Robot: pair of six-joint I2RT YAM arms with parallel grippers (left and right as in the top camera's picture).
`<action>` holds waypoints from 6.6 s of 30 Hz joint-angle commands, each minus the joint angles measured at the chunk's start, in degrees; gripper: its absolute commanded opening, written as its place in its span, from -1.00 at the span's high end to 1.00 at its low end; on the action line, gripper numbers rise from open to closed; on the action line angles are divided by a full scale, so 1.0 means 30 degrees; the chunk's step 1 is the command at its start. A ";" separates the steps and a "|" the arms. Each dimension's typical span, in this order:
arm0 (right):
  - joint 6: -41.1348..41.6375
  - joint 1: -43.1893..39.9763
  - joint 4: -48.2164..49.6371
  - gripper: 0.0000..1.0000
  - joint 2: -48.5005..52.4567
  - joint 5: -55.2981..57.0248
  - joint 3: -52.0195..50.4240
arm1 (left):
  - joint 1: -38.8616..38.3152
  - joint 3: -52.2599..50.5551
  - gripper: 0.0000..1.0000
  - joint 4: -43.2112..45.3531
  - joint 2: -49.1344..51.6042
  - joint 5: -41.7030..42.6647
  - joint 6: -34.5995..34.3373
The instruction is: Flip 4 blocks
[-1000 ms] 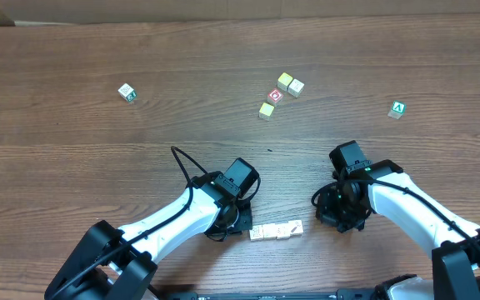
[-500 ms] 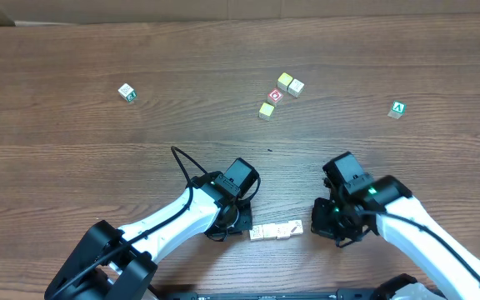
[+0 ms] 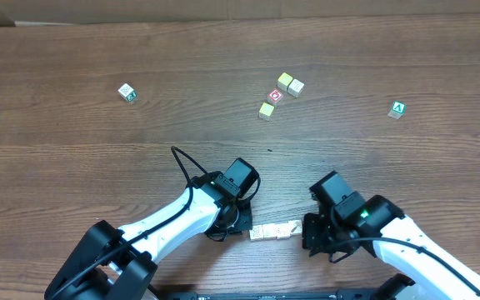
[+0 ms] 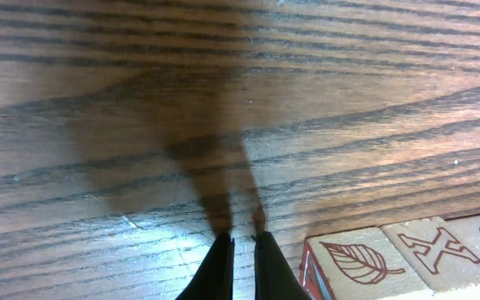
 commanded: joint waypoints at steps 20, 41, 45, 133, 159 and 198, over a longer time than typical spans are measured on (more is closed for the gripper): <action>0.3140 0.4029 0.3388 0.92 0.2623 0.0393 -0.0729 | 0.0109 -0.0051 0.91 -0.0066 0.0189 0.0153 -0.0386; 0.3504 0.4029 0.5107 0.92 0.3497 0.1311 -0.0729 | 0.0109 -0.0051 0.91 -0.0058 0.0189 0.0153 -0.0386; 0.3643 0.4029 0.5370 0.92 0.3497 0.1413 -0.0729 | 0.0109 -0.0051 0.92 -0.0058 0.0182 0.0146 -0.0386; 0.2149 -0.1588 -0.1472 0.92 0.2936 0.5464 0.2652 | 0.0102 -0.0051 0.91 -0.0495 0.0189 0.0466 0.0794; 0.0277 -0.1603 -0.2484 0.92 0.2943 0.5151 0.3286 | 0.0036 -0.0051 0.92 -0.1151 0.0189 0.0517 0.2149; -0.1865 -0.1596 0.2572 0.92 0.3177 0.1865 0.0022 | -0.0699 -0.0051 0.91 -0.1129 0.0189 0.1603 0.2579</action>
